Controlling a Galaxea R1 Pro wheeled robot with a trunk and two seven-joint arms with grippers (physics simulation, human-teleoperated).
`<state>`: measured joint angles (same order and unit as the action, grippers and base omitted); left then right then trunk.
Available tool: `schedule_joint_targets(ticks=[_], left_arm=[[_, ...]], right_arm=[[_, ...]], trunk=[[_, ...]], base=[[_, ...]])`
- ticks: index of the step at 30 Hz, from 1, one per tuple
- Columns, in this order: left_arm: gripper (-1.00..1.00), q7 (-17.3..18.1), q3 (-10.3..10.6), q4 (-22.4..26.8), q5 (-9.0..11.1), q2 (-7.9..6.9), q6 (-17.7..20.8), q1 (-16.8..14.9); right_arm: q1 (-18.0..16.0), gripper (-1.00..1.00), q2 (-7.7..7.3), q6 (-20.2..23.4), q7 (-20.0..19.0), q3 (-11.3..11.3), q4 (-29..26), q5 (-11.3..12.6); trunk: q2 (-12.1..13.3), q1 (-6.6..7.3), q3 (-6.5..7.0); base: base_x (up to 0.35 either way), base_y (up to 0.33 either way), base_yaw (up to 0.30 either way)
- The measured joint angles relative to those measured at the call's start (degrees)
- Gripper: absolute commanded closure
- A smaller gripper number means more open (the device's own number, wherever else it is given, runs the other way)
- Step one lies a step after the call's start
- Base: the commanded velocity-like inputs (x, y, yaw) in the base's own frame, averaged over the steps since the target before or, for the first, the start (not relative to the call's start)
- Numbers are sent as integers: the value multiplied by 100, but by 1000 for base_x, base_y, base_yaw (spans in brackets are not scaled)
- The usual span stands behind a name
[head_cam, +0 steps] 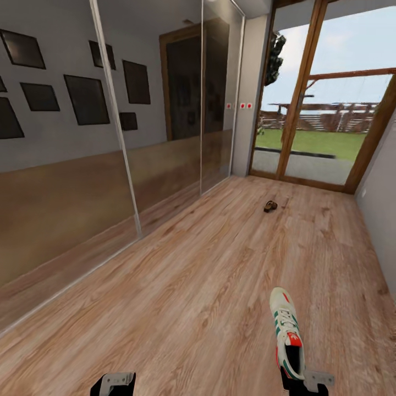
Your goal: Pick up the two gym shoes and the two sandals from the corridor floor and place them onto the hallstand (shoe rack) in the corridor, making sure they are on the rack and not on the floor. Arrange them so the two gym shoes are next to each other and the two sandals are next to each other.
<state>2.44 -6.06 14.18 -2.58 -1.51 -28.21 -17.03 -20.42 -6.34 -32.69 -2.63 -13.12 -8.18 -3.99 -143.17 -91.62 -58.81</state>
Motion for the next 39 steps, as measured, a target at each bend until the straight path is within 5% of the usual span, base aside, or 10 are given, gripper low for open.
schedule_joint_targets(ticks=[16,39], left_arm=[[-100,-3,0,1,3,0,0,0],[-100,-3,-1,2,0,-1,0,1]], right_arm=[[-1,100,25,0,4,0,1,-6],[-1,100,18,0,-12,11,1,-43]], trunk=[[0,0,-113],[0,0,-129]], base=[[339,-5,-191],[339,0,-10]])
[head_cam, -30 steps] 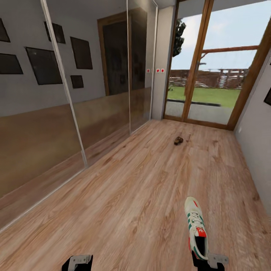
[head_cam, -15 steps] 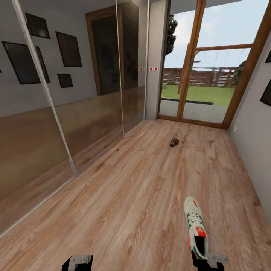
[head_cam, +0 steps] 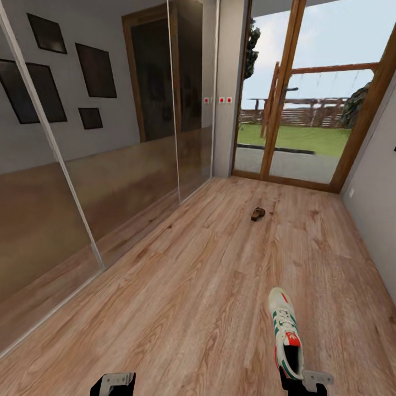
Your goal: Pick up the two gym shoes and the two sandals from the corridor floor and place them onto the hallstand (shoe rack) in the corridor, making sure they are on the rack and not on the floor. Arrange them so the two gym shoes are next to each other and the two sandals are next to each other.
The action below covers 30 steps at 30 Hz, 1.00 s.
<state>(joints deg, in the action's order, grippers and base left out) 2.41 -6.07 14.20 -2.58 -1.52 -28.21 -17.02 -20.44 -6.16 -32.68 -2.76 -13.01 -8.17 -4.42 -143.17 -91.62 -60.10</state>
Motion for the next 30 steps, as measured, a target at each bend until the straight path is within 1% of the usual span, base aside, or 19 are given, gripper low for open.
schedule_joint_targets(ticks=[4,12,23,30], left_arm=[[-100,-2,0,-5,3,0,0,-1],[-100,3,1,-11,-3,1,0,-2],[-100,1,1,-10,2,1,-1,-2],[-100,-2,0,-4,3,-1,0,-2]], right_arm=[[1,100,0,0,7,1,3,2],[2,100,-1,1,14,1,2,10],[2,100,-1,-1,12,0,11,9],[2,100,4,0,12,-1,11,7]], trunk=[[0,0,0],[0,0,0],[0,0,0],[0,0,0]], base=[[340,0,-104],[340,-10,-280],[340,-83,-288],[340,-18,-281]])
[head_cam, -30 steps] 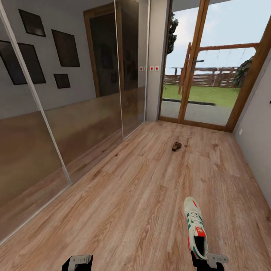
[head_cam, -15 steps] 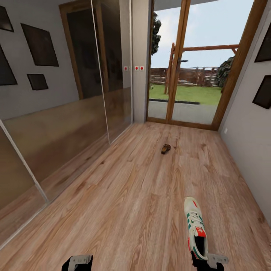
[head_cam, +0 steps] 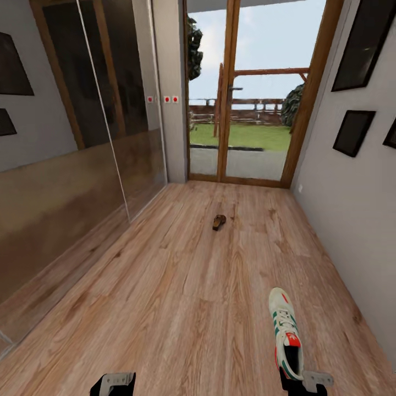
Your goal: Pick up the two gym shoes and the two sandals from the corridor floor and place them onto the hallstand (shoe rack) in the corridor, making sure they are on the rack and not on the floor. Arrange them so the two gym shoes are next to each other and the two sandals are next to each other.
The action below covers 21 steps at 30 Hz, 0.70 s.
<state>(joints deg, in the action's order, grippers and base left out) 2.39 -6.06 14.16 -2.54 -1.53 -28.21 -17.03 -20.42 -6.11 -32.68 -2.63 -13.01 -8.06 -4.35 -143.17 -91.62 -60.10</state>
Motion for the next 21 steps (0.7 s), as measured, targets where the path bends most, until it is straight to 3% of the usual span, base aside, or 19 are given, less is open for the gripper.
schedule_joint_targets(ticks=[4,21], left_arm=[[-100,1,0,2,0,1,-3,1],[-100,0,-1,3,1,-11,-2,2]], right_arm=[[-1,100,3,0,-3,0,1,-3],[-2,100,5,0,-10,1,2,-13]], trunk=[[0,0,0],[0,0,0]], base=[[340,-2,-155],[340,0,-7]])
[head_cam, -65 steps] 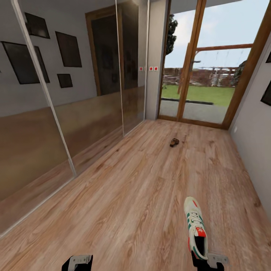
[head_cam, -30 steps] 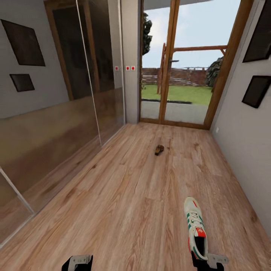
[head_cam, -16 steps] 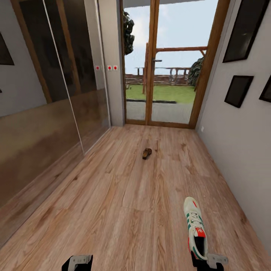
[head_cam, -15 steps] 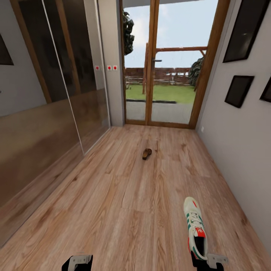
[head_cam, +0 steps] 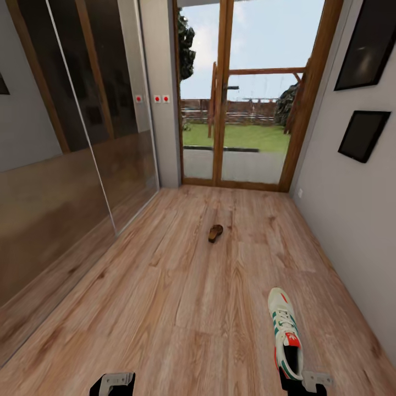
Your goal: Pick up the two gym shoes and the two sandals from the corridor floor and place them onto the hallstand (shoe rack) in the corridor, making sure they are on the rack and not on the floor. Arrange them so the two gym shoes are next to each other and the two sandals are next to each other.
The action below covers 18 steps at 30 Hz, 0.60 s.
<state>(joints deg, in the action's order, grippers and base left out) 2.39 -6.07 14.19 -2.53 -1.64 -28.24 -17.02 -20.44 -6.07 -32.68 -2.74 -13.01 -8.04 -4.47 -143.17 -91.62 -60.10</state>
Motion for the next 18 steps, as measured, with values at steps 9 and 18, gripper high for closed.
schedule_joint_targets(ticks=[9,18], left_arm=[[-100,2,0,1,-1,-6,-5,0],[-100,5,1,1,-1,-6,-2,0]], right_arm=[[0,100,0,0,-7,0,0,0],[0,100,-1,0,-15,0,-7,0]], trunk=[[0,0,0],[0,0,0]], base=[[340,0,0],[340,0,0]])
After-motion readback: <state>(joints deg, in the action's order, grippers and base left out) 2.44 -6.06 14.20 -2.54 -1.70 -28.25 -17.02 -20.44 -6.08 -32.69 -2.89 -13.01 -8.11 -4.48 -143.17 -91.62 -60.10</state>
